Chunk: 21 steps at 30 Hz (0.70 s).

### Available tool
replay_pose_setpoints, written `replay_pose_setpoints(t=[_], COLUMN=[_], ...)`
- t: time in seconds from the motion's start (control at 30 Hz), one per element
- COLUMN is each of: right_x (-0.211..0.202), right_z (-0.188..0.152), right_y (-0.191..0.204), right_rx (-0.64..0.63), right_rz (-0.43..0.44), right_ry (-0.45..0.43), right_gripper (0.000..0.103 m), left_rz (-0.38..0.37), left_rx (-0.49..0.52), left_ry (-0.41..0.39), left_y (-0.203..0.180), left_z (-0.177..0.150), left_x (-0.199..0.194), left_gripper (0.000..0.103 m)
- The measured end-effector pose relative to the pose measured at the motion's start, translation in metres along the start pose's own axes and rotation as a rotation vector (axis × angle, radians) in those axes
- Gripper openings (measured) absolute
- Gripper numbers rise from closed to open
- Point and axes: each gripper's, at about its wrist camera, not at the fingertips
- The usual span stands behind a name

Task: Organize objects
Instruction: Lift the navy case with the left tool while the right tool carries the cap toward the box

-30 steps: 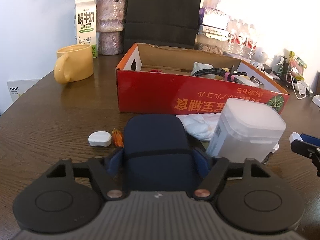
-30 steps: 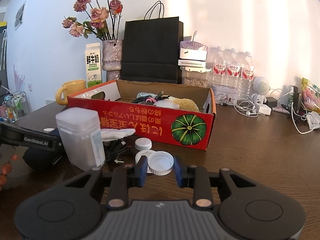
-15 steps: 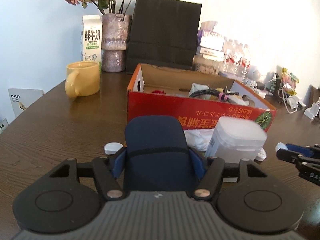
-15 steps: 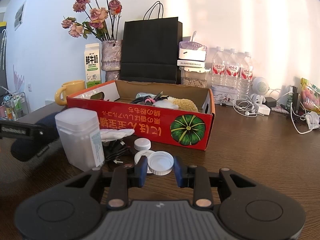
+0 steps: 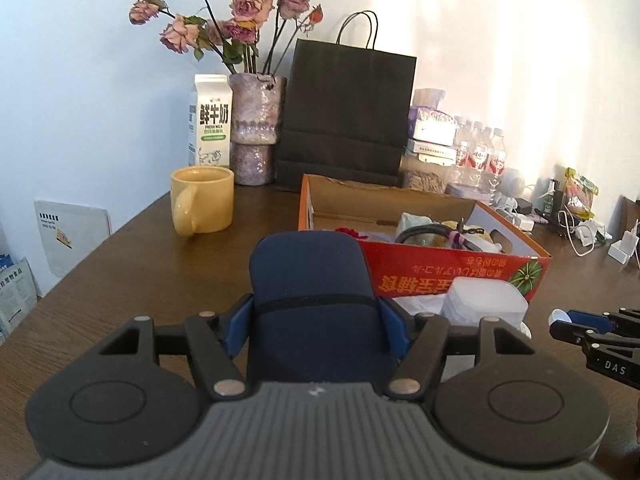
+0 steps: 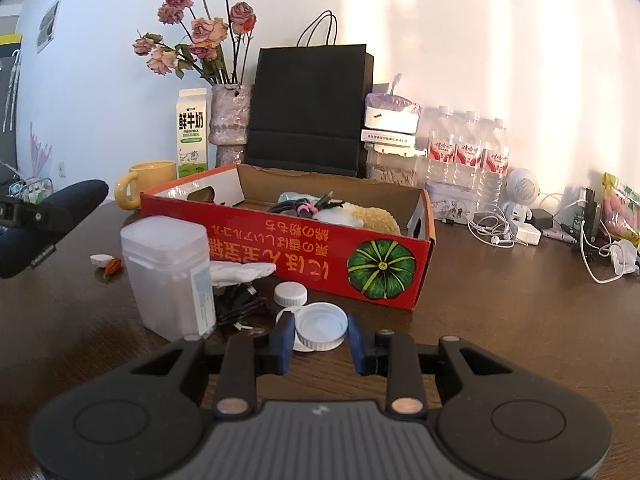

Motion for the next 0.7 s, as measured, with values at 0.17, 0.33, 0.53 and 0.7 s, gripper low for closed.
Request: replay_pose_setpoints(t=[0.17, 0.33, 0.53, 0.7], right_x=[-0.004, -0.005, -0.001, -0.002], right_z=[0.006, 0.011, 0.011, 0.013], right_y=[0.004, 0.008, 0.01, 0.008], right_rx=[0.0, -0.008, -0.005, 0.004], right_rz=[0.006, 0.013, 0.005, 0.004], right_ry=[-0.021, -0.029, -0.029, -0.036], right_gripper=[0.027, 0.027, 0.027, 0.027], left_rz=[-0.013, -0.037, -0.058, -0.059], left_rx=[-0.005, -0.018, -0.019, -0.012], left_ry=[-0.013, -0.023, -0.01, -0.016], left_y=[0.005, 0.012, 0.017, 0.015], left_z=[0.006, 0.014, 0.018, 0.022], left_x=[-0.003, -0.007, -0.004, -0.002], left_gripper=[0.067, 0.067, 0.067, 0.067])
Point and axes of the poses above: each gripper's, at about its wrist camera, not at the fingertips, and x roughly the way its jaws point, y to its left, z to its top, and after that the axes turned 5 degrees about x, right-handed
